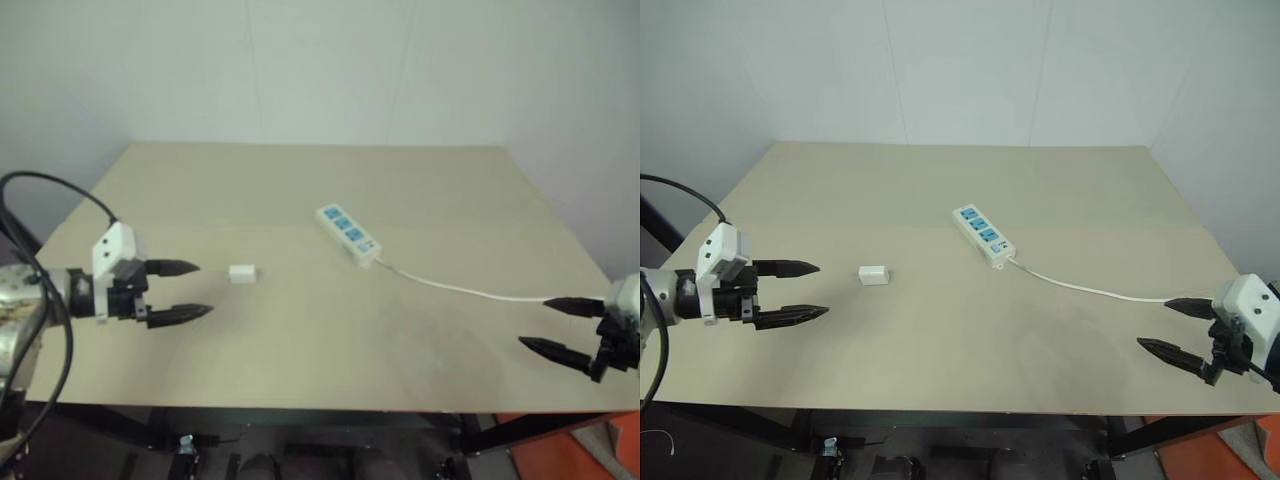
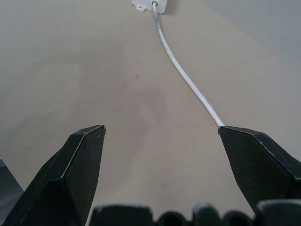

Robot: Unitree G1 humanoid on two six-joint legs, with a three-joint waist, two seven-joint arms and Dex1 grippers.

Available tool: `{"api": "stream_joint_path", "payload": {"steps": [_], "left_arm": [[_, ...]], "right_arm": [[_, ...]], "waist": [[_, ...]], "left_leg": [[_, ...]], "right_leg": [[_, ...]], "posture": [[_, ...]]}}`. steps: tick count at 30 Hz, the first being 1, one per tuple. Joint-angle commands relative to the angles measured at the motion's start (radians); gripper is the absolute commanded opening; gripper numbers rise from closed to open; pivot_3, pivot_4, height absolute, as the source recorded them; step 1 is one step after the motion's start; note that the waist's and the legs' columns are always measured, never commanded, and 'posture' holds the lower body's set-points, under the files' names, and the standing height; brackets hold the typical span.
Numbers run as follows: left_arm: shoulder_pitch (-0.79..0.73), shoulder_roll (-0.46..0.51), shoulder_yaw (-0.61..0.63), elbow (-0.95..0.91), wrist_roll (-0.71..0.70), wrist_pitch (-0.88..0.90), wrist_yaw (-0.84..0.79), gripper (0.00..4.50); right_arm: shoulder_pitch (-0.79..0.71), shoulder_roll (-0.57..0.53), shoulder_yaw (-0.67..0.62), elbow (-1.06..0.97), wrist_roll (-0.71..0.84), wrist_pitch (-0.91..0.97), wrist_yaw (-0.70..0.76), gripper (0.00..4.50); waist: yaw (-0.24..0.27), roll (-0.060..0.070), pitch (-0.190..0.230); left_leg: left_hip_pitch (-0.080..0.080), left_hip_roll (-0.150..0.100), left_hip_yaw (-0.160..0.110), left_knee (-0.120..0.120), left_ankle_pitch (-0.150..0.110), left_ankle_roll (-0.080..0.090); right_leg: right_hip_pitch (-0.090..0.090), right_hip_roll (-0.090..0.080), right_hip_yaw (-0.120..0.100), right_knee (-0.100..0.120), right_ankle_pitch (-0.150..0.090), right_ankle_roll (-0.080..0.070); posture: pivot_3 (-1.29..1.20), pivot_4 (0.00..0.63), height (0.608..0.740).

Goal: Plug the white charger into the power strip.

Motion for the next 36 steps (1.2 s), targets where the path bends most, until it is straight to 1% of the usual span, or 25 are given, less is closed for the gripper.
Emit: {"api": "stream_joint_path", "payload": {"steps": [1,11,14,18,20,22,24,28,31,32,33,36], "left_arm": [[-0.005,0.026,0.012,0.003,-0.006,-0.02,0.001,4.47],[0.003,0.028,0.015,0.004,0.002,-0.042,0.009,4.47],[0.005,0.027,0.013,0.004,-0.001,-0.045,0.011,4.47],[-0.001,0.022,-0.007,0.006,0.004,-0.043,0.021,4.47],[-0.017,0.012,-0.027,0.006,0.004,-0.042,0.026,4.47],[-0.038,0.003,-0.049,0.008,0.001,-0.042,0.032,4.47],[-0.07,-0.01,-0.077,0.014,0.003,-0.047,0.034,4.47],[-0.117,-0.021,-0.125,0.036,0.021,-0.065,0.035,4.47],[-0.132,-0.027,-0.142,0.046,0.033,-0.083,0.04,4.47],[-0.133,-0.029,-0.144,0.047,0.034,-0.084,0.044,4.47],[-0.134,-0.031,-0.146,0.048,0.033,-0.084,0.047,4.47],[-0.127,-0.036,-0.147,0.043,0.036,-0.089,0.047,4.47]], "right_arm": [[0.009,-0.003,-0.049,-0.031,0.022,0.004,0.005,4.5],[0.012,-0.007,-0.032,-0.036,0.032,0.016,0.008,4.5],[0.001,-0.003,-0.019,-0.039,0.015,0.028,-0.029,4.5],[-0.052,0.01,0.039,-0.033,0.014,0.014,-0.04,4.5],[-0.142,0.037,0.129,-0.005,-0.02,0.006,-0.089,4.5],[-0.26,0.08,0.223,0.035,-0.07,0.025,-0.171,4.5],[-0.418,0.157,0.335,0.119,-0.136,0.041,-0.256,4.5],[-0.622,0.277,0.486,0.32,-0.243,-0.026,-0.31,4.5],[-0.743,0.355,0.549,0.512,-0.299,-0.086,-0.335,4.5],[-0.778,0.376,0.565,0.575,-0.315,-0.109,-0.342,4.5],[-0.807,0.391,0.577,0.63,-0.328,-0.126,-0.347,4.5],[-0.878,0.419,0.598,0.768,-0.358,-0.152,-0.357,4.5]], "waist": [[0.0,0.0,0.0],[0.001,0.0,0.0],[0.0,0.0,0.0],[-0.002,0.0,0.0],[-0.003,0.0,0.0],[-0.006,-0.001,0.001],[-0.009,-0.001,0.001],[-0.004,-0.001,0.001],[0.0,-0.001,0.002],[0.0,-0.001,0.002],[0.001,-0.001,0.002],[0.003,-0.001,0.002]], "left_leg": [[0.0,0.0,0.0,0.0,0.0,0.0],[-0.003,0.0,0.0,0.0,0.0,0.0],[-0.003,0.0,0.0,-0.001,0.0,0.0],[-0.002,0.0,0.0,-0.001,0.0,0.0],[-0.002,0.0,0.0,0.0,0.0,0.0],[-0.002,0.001,0.0,0.0,0.0,0.0],[-0.002,0.001,0.001,0.0,0.0,0.0],[-0.002,0.001,0.0,0.0,0.0,0.0],[-0.006,0.001,0.0,-0.001,0.0,0.0],[-0.009,0.0,0.0,-0.001,0.0,0.0],[-0.011,0.0,0.0,-0.001,0.0,0.0],[-0.016,-0.001,-0.001,-0.001,0.0,0.0]], "right_leg": [[0.0,0.0,0.0,0.0,0.0,0.0],[0.0,0.0,-0.001,-0.004,0.001,0.001],[0.0,-0.001,-0.001,-0.004,0.001,0.001],[0.0,0.0,-0.001,-0.004,0.001,0.001],[0.0,0.0,-0.001,-0.004,0.001,0.001],[0.0,0.0,0.0,-0.004,0.002,0.001],[-0.001,0.0,0.0,-0.004,0.003,0.001],[-0.001,0.001,0.0,-0.004,0.005,0.0],[-0.004,0.001,-0.001,-0.005,0.004,-0.001],[-0.006,0.001,-0.001,-0.005,0.006,-0.004],[-0.008,0.0,-0.001,-0.005,0.008,-0.007],[-0.013,-0.001,-0.002,-0.005,0.008,-0.008]], "posture": [[0.0,0.15,0.74],[0.0,0.15,0.74],[0.0,0.15,0.74],[0.0,0.15,0.74],[0.0,0.15,0.74],[0.0,0.15,0.74],[0.0,0.15,0.74],[0.0,0.15,0.74],[0.0,0.15,0.74],[0.0,0.15,0.74],[0.0,0.15,0.74],[0.0,0.15,0.74]]}}
